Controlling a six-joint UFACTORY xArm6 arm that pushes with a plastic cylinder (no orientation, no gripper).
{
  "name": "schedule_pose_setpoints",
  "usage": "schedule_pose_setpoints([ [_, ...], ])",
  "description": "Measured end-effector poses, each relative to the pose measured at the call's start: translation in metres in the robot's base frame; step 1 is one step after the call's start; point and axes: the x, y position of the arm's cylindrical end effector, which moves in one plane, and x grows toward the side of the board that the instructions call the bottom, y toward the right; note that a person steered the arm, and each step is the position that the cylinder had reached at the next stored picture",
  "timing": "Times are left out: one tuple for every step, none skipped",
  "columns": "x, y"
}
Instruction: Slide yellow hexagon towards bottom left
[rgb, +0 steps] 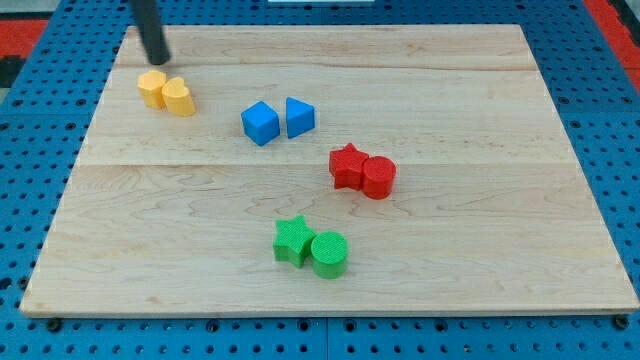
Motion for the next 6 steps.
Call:
schedule_pose_setpoints([
  [0.034,0.038],
  [0.077,0.046],
  [0.126,0.031],
  [0.186,0.03],
  [0.22,0.035],
  [0.201,0.036],
])
